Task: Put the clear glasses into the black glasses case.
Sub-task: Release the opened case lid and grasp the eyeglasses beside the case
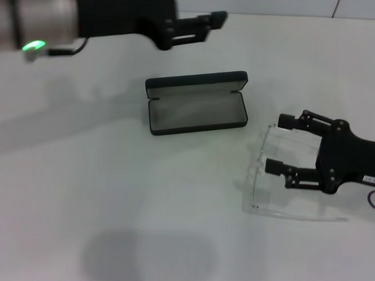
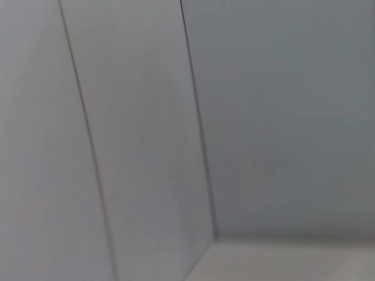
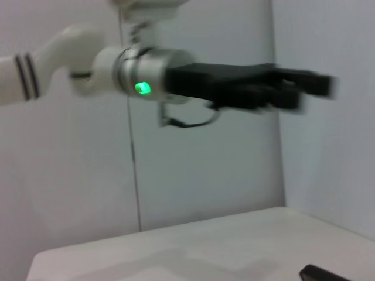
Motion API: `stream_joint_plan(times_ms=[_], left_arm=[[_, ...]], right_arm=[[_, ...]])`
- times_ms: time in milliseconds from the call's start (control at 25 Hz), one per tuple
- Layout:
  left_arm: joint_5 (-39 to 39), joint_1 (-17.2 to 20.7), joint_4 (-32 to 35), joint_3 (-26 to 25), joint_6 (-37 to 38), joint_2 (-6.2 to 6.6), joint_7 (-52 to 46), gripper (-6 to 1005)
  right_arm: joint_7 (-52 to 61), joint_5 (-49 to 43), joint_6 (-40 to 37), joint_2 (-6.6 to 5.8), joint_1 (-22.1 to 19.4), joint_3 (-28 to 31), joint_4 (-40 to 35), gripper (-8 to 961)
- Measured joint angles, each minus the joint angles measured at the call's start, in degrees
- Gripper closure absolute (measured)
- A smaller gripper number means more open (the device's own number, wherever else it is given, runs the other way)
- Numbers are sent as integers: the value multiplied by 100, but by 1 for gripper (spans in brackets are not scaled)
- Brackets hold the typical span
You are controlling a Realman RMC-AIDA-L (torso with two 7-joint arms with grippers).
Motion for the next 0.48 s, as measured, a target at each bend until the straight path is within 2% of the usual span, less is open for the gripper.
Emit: stream_joint_plan(times_ms=[40, 200, 280, 400, 480], left_arm=[[0, 0, 0, 0, 0, 0, 0, 409], [-1252, 334, -914, -405, 813, -1, 918, 403], [-1569, 466, -1355, -471, 1065, 6, 1206, 401], [-1678, 578, -1872, -603, 1369, 30, 1360, 398], [-1679, 638, -2152, -739, 1532, 26, 1472, 395]], right_arm=[[9, 0, -2, -1, -2, 50, 1, 85], [171, 0, -16, -5, 17, 169, -7, 85], [349, 0, -26, -17, 50, 195, -56, 85], [988, -16, -4, -56, 69, 300, -353, 85], [1820, -63, 12, -131, 81, 391, -688, 85]])
